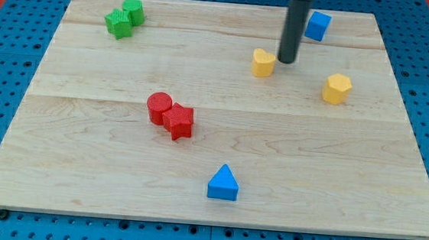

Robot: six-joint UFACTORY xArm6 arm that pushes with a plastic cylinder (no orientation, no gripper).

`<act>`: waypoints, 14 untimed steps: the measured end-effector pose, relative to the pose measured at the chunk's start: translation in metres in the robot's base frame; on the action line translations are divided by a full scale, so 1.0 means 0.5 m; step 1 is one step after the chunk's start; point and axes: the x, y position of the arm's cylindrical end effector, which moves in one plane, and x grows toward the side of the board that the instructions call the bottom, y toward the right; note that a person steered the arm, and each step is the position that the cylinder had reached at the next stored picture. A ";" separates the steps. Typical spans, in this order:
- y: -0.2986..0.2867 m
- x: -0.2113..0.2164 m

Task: Move the blue cube and yellow heart diagonal to each other

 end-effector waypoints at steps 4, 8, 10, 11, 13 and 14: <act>-0.146 0.044; -0.012 -0.031; 0.032 0.030; 0.106 -0.020; 0.207 -0.145; 0.143 -0.234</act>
